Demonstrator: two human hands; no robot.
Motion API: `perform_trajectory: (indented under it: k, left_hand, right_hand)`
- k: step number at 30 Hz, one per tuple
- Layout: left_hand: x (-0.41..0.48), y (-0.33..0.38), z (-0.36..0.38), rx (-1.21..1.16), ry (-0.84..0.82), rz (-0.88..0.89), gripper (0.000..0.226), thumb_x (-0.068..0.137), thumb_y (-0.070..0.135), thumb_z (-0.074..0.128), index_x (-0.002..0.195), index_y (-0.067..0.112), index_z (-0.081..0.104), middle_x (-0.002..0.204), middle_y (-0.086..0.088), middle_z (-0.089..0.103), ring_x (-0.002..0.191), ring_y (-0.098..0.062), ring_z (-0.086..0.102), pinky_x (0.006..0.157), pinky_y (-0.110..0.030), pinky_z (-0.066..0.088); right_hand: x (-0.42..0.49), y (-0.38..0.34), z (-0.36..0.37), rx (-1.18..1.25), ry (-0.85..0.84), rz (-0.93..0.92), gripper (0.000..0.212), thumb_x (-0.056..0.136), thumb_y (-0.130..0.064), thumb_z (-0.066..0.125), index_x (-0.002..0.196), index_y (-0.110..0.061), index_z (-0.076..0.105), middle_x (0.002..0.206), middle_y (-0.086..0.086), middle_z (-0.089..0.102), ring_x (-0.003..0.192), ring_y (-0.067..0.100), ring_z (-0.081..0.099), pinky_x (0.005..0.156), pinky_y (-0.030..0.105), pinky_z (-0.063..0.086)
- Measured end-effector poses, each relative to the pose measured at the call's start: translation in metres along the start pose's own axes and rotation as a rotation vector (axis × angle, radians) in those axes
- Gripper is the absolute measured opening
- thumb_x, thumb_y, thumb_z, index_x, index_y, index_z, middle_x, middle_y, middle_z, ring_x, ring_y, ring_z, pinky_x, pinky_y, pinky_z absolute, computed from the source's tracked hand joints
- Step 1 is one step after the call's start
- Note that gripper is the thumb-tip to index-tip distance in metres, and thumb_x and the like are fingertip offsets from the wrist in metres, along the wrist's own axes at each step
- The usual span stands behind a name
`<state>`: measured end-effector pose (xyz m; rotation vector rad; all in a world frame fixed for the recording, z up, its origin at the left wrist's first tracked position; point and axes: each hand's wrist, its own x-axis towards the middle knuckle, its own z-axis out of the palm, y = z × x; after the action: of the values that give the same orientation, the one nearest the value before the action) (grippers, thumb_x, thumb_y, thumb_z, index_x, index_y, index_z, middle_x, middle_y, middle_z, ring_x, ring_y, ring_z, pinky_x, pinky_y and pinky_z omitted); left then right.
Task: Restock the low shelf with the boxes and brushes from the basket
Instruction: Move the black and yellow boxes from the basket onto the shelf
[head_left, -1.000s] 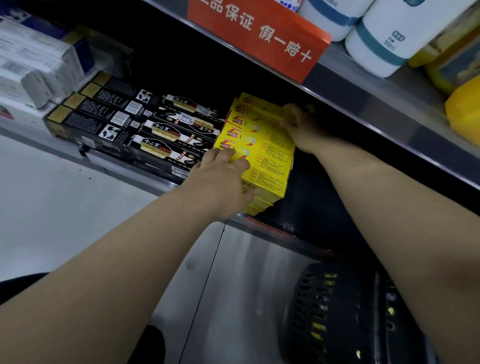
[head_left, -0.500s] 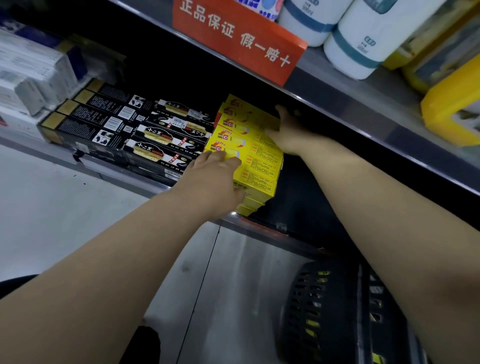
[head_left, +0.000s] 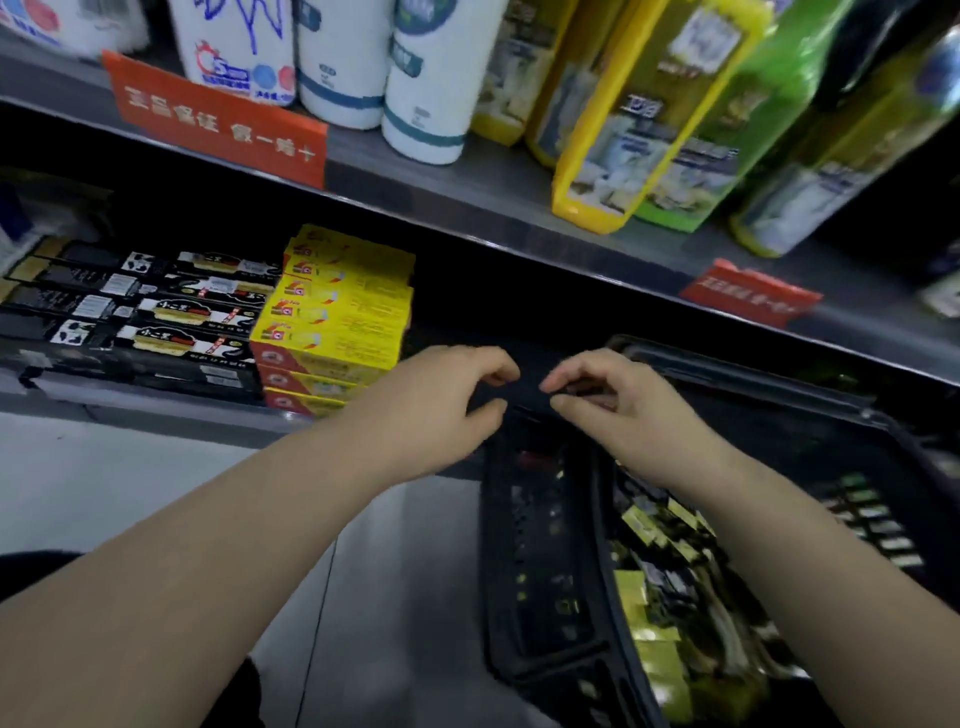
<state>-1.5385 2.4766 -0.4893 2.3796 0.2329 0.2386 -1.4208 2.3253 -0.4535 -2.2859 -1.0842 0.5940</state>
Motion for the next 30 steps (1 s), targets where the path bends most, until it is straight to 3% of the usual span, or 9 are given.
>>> perform_trajectory:
  k: [4, 7, 11, 14, 17, 22, 26, 30]
  left_hand:
    - [-0.002, 0.036, 0.025, 0.089, -0.088, 0.156, 0.033, 0.091, 0.027, 0.052, 0.124, 0.028, 0.054, 0.123, 0.008, 0.056, 0.117, -0.011, 0.044, 0.098, -0.024, 0.034]
    - [-0.008, 0.063, 0.046, 0.095, -0.130, 0.239, 0.033, 0.094, 0.031, 0.049, 0.126, 0.032, 0.051, 0.126, 0.015, 0.052, 0.121, -0.005, 0.037, 0.097, -0.018, 0.027]
    - [-0.015, 0.086, 0.076, 0.124, -0.228, 0.299, 0.033, 0.095, 0.036, 0.047, 0.128, 0.035, 0.050, 0.126, 0.018, 0.052, 0.123, -0.002, 0.037, 0.099, -0.013, 0.020]
    - [-0.015, 0.097, 0.094, 0.230, -0.251, 0.285, 0.030, 0.095, 0.035, 0.046, 0.125, 0.035, 0.053, 0.123, 0.018, 0.055, 0.120, -0.001, 0.042, 0.111, -0.016, 0.002]
    - [-0.012, 0.100, 0.105, 0.369, -0.248, 0.242, 0.026, 0.094, 0.038, 0.045, 0.118, 0.038, 0.056, 0.113, 0.020, 0.058, 0.116, -0.001, 0.046, 0.114, -0.022, -0.003]
    - [-0.001, 0.103, 0.108, 0.486, -0.332, 0.199, 0.030, 0.093, 0.042, 0.044, 0.122, 0.037, 0.053, 0.113, 0.017, 0.061, 0.117, -0.005, 0.047, 0.114, -0.026, -0.007]
    - [0.001, 0.102, 0.110, 0.489, -0.338, 0.174, 0.031, 0.093, 0.041, 0.045, 0.122, 0.034, 0.054, 0.111, 0.015, 0.063, 0.115, -0.005, 0.049, 0.112, -0.023, -0.010]
    - [-0.002, 0.101, 0.111, 0.501, -0.295, 0.191, 0.031, 0.093, 0.037, 0.044, 0.121, 0.031, 0.056, 0.107, 0.014, 0.065, 0.112, -0.006, 0.051, 0.111, -0.022, -0.010]
  right_hand:
    - [-0.058, 0.038, -0.018, 0.013, 0.013, 0.080, 0.012, 0.090, -0.016, 0.060, 0.092, -0.028, 0.062, 0.103, -0.008, 0.054, 0.094, 0.000, 0.056, 0.083, 0.010, 0.044]
    - [-0.095, 0.076, -0.036, -0.089, -0.085, 0.196, 0.008, 0.091, -0.022, 0.059, 0.098, -0.025, 0.062, 0.103, -0.006, 0.056, 0.095, 0.008, 0.058, 0.084, 0.021, 0.047]
    - [-0.139, 0.133, -0.050, -0.219, -0.293, 0.353, 0.016, 0.091, -0.025, 0.059, 0.106, -0.020, 0.061, 0.084, -0.013, 0.058, 0.078, 0.005, 0.056, 0.065, 0.012, 0.042]
    - [-0.153, 0.171, -0.054, -0.396, -0.417, 0.443, 0.027, 0.090, -0.032, 0.059, 0.115, -0.023, 0.059, 0.101, -0.007, 0.062, 0.089, 0.009, 0.054, 0.072, 0.020, 0.041]
    - [-0.147, 0.194, -0.047, -0.412, -0.440, 0.522, 0.034, 0.089, -0.033, 0.059, 0.120, -0.021, 0.056, 0.119, 0.001, 0.060, 0.096, 0.013, 0.053, 0.076, 0.022, 0.040]
    - [-0.113, 0.202, -0.012, -0.463, -0.388, 0.453, 0.069, 0.091, -0.030, 0.057, 0.146, -0.012, 0.020, 0.146, 0.014, 0.033, 0.121, 0.031, 0.048, 0.091, 0.033, 0.042]
    - [-0.076, 0.188, 0.016, -0.491, -0.318, 0.378, 0.067, 0.093, -0.030, 0.053, 0.145, -0.007, 0.018, 0.147, 0.016, 0.029, 0.127, 0.034, 0.042, 0.092, 0.037, 0.041]
    - [-0.061, 0.185, 0.041, -0.666, -0.329, 0.472, 0.055, 0.095, -0.015, 0.049, 0.141, -0.002, 0.023, 0.142, 0.019, 0.035, 0.125, 0.036, 0.045, 0.091, 0.042, 0.044]
